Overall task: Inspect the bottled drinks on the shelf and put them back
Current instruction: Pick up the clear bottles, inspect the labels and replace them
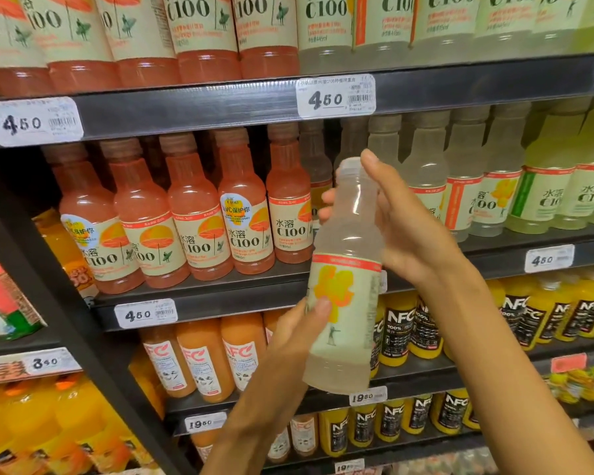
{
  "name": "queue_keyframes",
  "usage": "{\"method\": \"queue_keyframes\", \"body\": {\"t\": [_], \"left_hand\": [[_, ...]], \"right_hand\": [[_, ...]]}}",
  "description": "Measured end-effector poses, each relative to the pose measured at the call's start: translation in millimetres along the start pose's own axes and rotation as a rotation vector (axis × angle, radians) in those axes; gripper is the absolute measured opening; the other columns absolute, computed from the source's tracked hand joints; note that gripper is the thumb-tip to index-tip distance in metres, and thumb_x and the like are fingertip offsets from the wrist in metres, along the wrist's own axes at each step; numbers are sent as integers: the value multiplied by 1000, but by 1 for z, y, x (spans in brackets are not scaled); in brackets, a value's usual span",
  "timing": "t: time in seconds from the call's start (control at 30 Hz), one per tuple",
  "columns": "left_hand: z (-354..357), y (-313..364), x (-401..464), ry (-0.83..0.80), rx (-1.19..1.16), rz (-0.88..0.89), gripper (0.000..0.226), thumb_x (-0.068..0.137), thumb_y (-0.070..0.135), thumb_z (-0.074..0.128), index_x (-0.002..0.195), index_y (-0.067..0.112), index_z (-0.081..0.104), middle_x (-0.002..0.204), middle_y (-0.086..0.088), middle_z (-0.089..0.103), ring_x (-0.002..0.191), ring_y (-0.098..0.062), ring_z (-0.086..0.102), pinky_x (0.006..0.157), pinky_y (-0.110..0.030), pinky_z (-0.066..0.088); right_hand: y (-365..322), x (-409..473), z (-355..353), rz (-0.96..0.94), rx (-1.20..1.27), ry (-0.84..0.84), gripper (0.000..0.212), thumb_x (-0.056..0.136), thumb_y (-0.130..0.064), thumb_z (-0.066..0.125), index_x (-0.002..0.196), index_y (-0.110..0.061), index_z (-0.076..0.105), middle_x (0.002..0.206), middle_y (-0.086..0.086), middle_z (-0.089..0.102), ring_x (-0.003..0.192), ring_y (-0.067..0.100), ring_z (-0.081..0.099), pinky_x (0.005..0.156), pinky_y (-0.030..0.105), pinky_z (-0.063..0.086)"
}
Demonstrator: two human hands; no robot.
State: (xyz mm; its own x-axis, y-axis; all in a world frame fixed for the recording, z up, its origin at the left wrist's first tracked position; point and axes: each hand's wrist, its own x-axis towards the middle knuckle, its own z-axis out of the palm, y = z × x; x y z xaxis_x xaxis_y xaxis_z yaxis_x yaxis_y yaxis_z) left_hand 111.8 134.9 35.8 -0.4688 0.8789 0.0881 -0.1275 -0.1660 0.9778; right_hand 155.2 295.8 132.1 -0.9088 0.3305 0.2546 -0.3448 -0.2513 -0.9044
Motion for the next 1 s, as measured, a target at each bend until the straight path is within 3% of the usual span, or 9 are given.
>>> {"method": "queue_keyframes", "body": {"t": [0.1, 0.2, 0.4, 0.5, 0.67, 0.77, 0.83, 0.93, 1.0], "left_hand": [[6, 0, 1, -214, -337, -8, 66, 86, 61, 52, 129, 11, 57, 109, -14, 66, 90, -25, 67, 75, -34, 54], [3, -3, 5, -279, -429, -63, 71, 92, 59, 45, 135, 3, 48, 114, -19, 63, 97, -28, 65, 81, -37, 53], [-12, -11, 5, 34, 7, 54, 45, 79, 71, 49, 117, 50, 61, 126, 11, 64, 120, -7, 57, 103, -35, 40], [-1, -13, 5, 37, 18, 76, 50, 68, 78, 60, 112, 53, 62, 123, 14, 65, 116, -7, 59, 89, -24, 50], [10, -9, 5, -262, -484, -67, 83, 80, 65, 59, 134, 3, 47, 107, -17, 65, 88, -28, 66, 74, -38, 55], [10, -13, 10, -332, -516, -109, 78, 86, 62, 53, 129, -4, 50, 104, -18, 65, 87, -27, 66, 75, -38, 55], [4, -17, 11, -275, -391, -68, 81, 85, 67, 48, 133, 1, 49, 111, -18, 66, 96, -27, 66, 85, -40, 52], [-6, -17, 12, -7, -47, 57, 67, 71, 79, 54, 125, 39, 59, 125, 1, 65, 119, -17, 59, 103, -43, 41], [-3, -15, 12, 57, 53, 123, 55, 66, 80, 58, 114, 53, 61, 124, 11, 65, 119, -9, 58, 104, -39, 39]], "right_hand": [[10, 0, 2, 116, 137, -109, 52, 85, -39, 52, 124, -4, 52, 99, 11, 71, 91, 24, 68, 82, 36, 56], [21, 2, 7, 128, 248, -84, 35, 87, -37, 54, 108, -9, 56, 86, 9, 72, 81, 24, 71, 78, 38, 57], [12, 0, 7, -134, -157, 146, 23, 91, -34, 62, 102, -14, 58, 81, 6, 72, 79, 23, 70, 70, 33, 58], [13, 0, 12, -154, -278, 192, 30, 89, -39, 63, 107, -15, 61, 88, 5, 75, 79, 20, 72, 70, 31, 58], [4, 0, 8, 27, 33, -43, 39, 82, -41, 60, 107, -11, 60, 85, 5, 73, 81, 20, 72, 71, 31, 59], [5, 2, 10, 26, 228, -116, 35, 88, -40, 52, 106, -11, 55, 78, 4, 66, 70, 17, 67, 68, 30, 56], [4, 3, 9, -13, 237, -114, 30, 93, -37, 50, 107, -11, 54, 76, 4, 62, 68, 17, 64, 67, 29, 55], [0, 0, 8, -102, 16, 22, 25, 95, -36, 55, 106, -13, 56, 75, 4, 66, 69, 18, 67, 65, 29, 56], [0, 0, 11, -192, -156, 174, 22, 93, -37, 59, 103, -18, 57, 71, 0, 69, 67, 17, 70, 60, 27, 57]]}}
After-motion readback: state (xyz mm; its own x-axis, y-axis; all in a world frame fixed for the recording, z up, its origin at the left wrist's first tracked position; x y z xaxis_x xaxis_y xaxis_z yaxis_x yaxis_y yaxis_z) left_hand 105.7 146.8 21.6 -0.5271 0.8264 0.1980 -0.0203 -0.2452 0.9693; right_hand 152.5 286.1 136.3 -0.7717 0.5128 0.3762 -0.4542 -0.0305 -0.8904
